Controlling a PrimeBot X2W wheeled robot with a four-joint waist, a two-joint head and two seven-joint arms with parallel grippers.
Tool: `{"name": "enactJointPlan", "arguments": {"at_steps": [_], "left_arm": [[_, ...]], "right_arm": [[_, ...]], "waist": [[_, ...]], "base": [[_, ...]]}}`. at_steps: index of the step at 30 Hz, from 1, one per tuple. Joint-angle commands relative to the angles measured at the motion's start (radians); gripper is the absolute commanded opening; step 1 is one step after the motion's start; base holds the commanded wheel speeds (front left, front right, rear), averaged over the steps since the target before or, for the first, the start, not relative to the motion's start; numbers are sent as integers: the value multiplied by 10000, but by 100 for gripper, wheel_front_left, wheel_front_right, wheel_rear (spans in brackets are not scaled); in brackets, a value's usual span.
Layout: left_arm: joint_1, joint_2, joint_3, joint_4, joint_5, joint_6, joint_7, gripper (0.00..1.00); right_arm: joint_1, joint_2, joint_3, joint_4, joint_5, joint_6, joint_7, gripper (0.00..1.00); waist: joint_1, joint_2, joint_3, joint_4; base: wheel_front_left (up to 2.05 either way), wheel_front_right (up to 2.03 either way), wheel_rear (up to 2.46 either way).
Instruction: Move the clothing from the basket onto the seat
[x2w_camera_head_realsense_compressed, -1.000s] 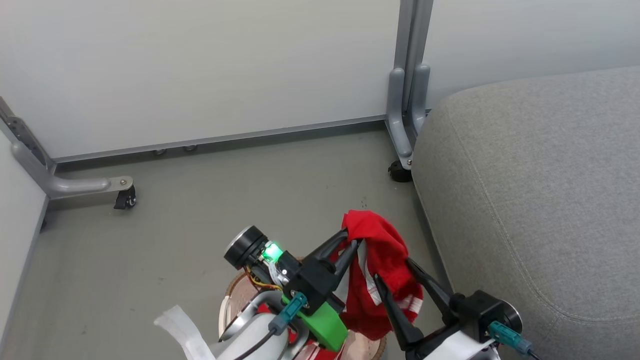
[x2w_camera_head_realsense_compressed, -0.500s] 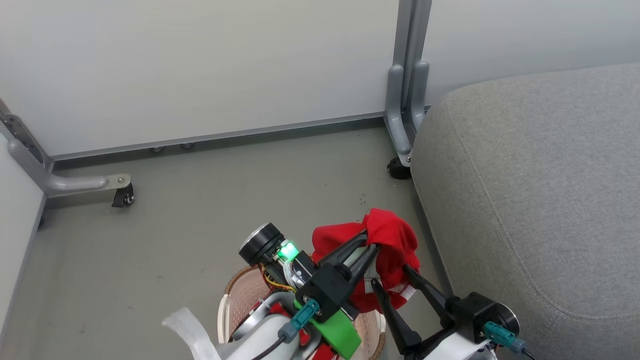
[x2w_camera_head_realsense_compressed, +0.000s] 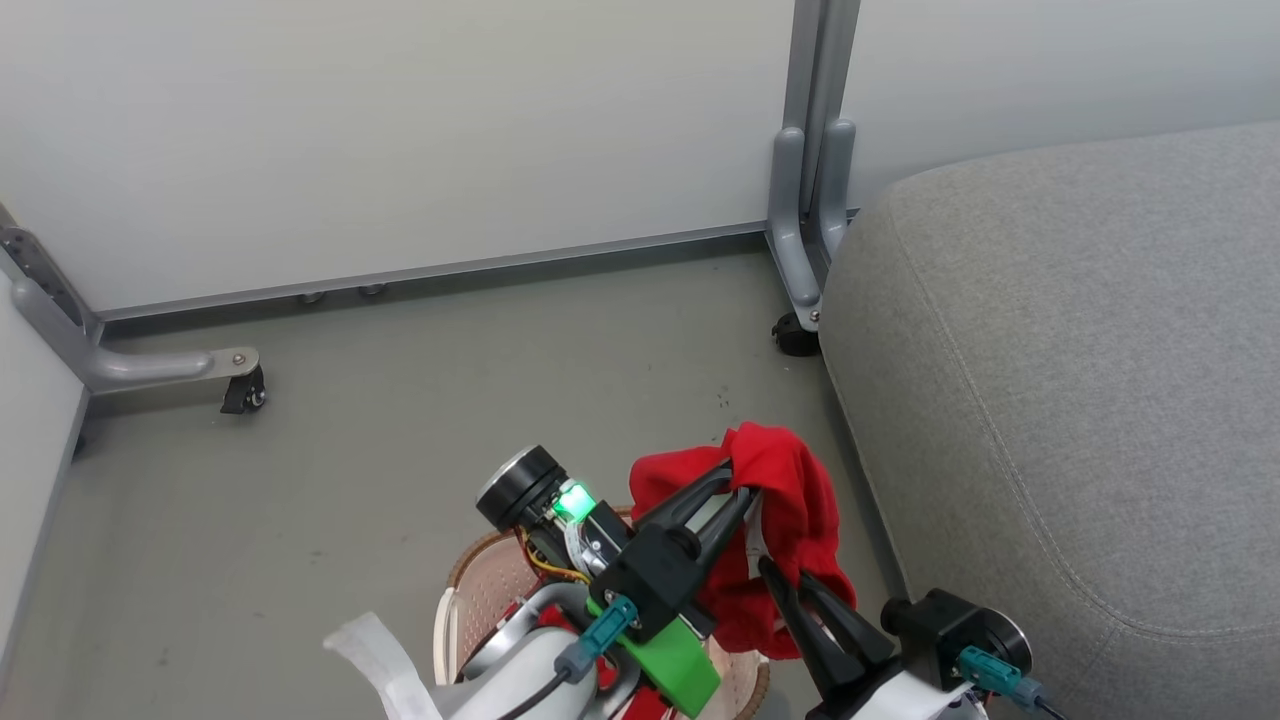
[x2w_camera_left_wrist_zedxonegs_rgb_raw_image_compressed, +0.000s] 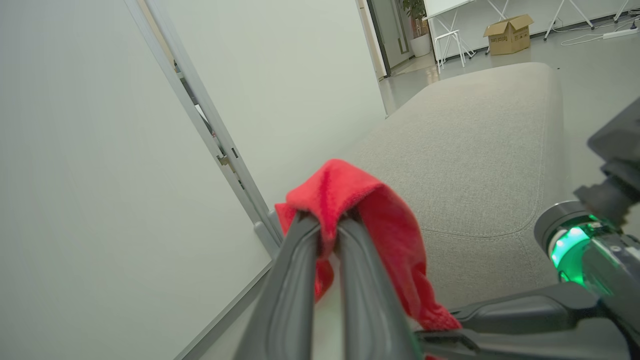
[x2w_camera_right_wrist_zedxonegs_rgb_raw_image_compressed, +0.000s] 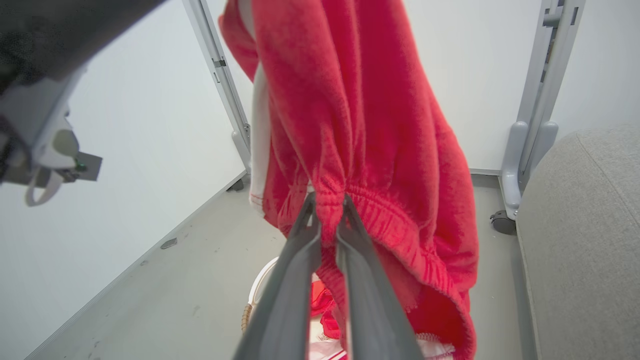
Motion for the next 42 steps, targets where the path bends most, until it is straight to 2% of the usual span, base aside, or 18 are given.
{"name": "enactJointPlan", "arguments": {"at_steps": [1,5,6,7,8,9,29,39,42], "left_arm": [[-139,59,40,11,-23,73,-7,0],[-135,70,21,167,-25,147,-7,0],[-132,64,28,199,-41,159,-7,4],[-129,58,33,240,-47,178,-7,32],[-118,55,29,286,-65,180,-7,84],[-107,51,16,333,-96,189,2,100],[55,-29,30,683,-756,172,380,100],[625,-14,480,726,-1744,203,275,100],[754,22,532,578,-2080,-98,170,100]], "right_arm": [[-98,-37,20,-16,51,-3,-33,0],[-82,-54,14,-28,83,-3,-33,0],[-82,-55,19,-23,96,-3,-33,0],[-84,-55,22,-24,115,-3,-33,0],[-86,-54,21,-29,141,-3,-33,0],[-81,-42,5,-50,181,-3,-33,0],[-150,-105,-189,-187,89,-3,-33,0],[-58,-172,-629,-648,-165,-3,-33,0],[-106,-182,-779,-890,-241,-3,-33,0]], "waist": [[0,0,9,1],[0,0,23,5],[0,0,26,4],[0,0,29,2],[0,0,30,-1],[0,0,30,-8],[0,0,173,-306],[0,0,745,-1310],[0,0,1154,-1787]], "base": [[0,0,0],[0,0,0],[0,0,0],[0,0,0],[0,0,0],[0,0,0],[0,0,0],[0,0,0],[0,0,0]]}}
